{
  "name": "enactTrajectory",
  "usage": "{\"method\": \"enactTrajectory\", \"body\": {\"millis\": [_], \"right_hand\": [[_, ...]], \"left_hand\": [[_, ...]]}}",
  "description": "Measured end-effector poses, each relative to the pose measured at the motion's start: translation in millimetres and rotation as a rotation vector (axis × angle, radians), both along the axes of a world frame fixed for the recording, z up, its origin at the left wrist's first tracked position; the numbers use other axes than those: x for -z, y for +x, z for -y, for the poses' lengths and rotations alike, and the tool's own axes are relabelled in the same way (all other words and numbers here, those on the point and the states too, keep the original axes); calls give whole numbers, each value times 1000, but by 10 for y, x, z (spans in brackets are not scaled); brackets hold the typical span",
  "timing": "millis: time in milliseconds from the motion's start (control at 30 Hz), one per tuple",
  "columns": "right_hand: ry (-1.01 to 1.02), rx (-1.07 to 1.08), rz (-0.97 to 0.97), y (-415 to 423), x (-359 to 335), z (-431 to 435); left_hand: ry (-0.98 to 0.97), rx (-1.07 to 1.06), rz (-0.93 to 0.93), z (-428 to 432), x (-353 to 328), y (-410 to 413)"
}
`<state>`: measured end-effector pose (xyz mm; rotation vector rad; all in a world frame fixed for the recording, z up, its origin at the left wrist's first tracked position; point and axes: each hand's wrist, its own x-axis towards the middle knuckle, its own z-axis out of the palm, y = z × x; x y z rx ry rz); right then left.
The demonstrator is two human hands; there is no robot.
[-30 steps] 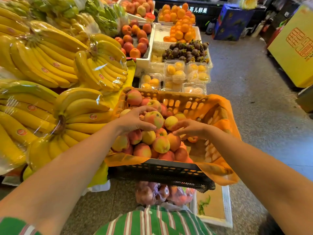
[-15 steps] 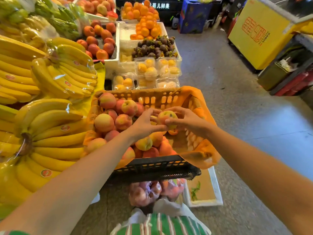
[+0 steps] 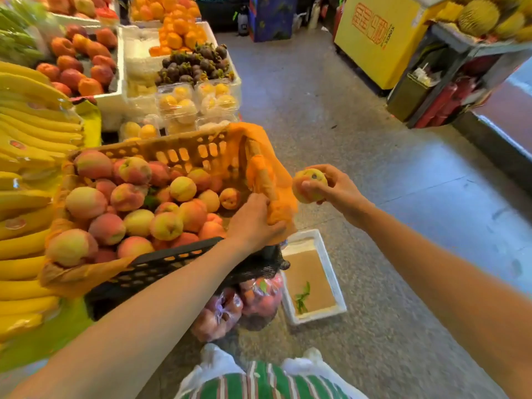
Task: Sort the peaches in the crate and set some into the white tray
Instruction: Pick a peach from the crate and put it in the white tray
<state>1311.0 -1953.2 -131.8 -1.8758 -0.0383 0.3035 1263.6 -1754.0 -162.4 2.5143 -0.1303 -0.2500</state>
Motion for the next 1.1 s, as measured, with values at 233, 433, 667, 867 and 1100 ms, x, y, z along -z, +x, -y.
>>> {"method": "enactTrajectory", "body": {"millis": [233,433,667,867,1100], "right_hand": [[-55,-12,-130,-178,396,912],[-86,-5,-285,-339,854,1577],[-152,132,-397,-449,1900,2022],[-257,167,-466,-383,3416,2279],[-357,120,-552,-275,5878,2444]], "left_hand": [[324,-176,391,800,174,-160],[188,120,318,1540,530,-171],[266,284,-183,1960,1647,-13],[250,278,-401,2231,3220,159],[250,273,-505,2442,5710,269]]}}
